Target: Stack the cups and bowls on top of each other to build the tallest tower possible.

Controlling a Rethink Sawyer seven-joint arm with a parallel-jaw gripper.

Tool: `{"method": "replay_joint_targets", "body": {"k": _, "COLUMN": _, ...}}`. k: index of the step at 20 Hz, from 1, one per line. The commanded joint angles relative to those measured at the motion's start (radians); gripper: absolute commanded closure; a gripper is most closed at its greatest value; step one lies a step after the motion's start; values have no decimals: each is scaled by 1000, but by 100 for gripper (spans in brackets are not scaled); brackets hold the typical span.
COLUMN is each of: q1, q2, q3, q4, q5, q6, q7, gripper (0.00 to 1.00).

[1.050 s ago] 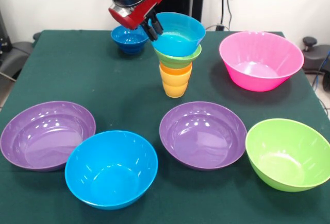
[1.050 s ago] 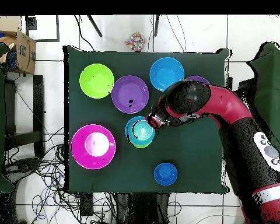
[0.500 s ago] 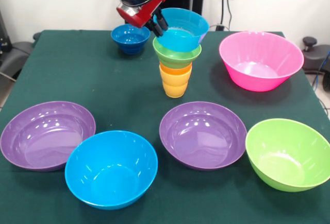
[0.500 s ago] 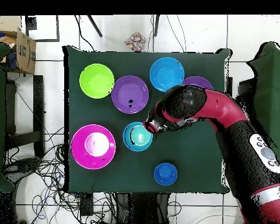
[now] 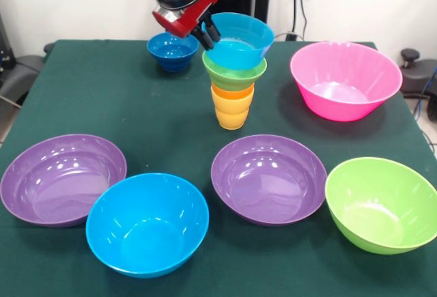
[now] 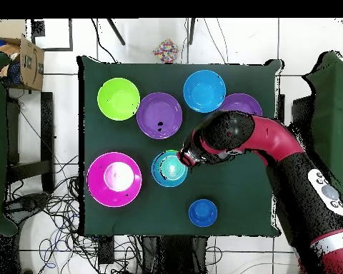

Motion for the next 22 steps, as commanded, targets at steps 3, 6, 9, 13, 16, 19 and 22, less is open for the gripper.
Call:
{"method": "replay_joint_targets", "body": {"k": 3, "q1": 1, "q2": 41, "q3": -44, "q4": 33, "q5": -33, "q6": -85, "q7": 67, "gripper": 100}}
{"method": "replay_joint_targets", "body": {"k": 6, "q1": 4, "q2": 61, "q3": -46, "q4": 16, "q5": -38, "q6": -87, "q7": 62, "gripper": 100}}
{"method": "replay_joint_targets", "body": {"k": 9, "q1": 2, "q2": 65, "q3": -46, "q4": 16, "q5": -39, "q6": -90, "q7": 61, "gripper": 100}}
{"method": "replay_joint_targets", "body": {"k": 13, "q1": 2, "q2": 62, "q3": -43, "q4": 18, "q5": -38, "q6": -90, "q7": 64, "gripper": 100}}
{"method": "replay_joint_targets", "body": {"k": 16, "q1": -1, "q2": 64, "q3": -42, "q4": 21, "q5": -38, "q6": -96, "q7": 65, "gripper": 100}}
{"method": "replay_joint_targets", "body": {"k": 19, "q1": -3, "q2": 64, "q3": -41, "q4": 21, "q5": -38, "q6": -98, "q7": 66, "gripper": 100}}
{"method": "replay_joint_targets", "body": {"k": 22, "q1": -3, "q2": 68, "q3": -43, "q4": 15, "q5": -41, "q6": -97, "q7": 64, "gripper": 100}}
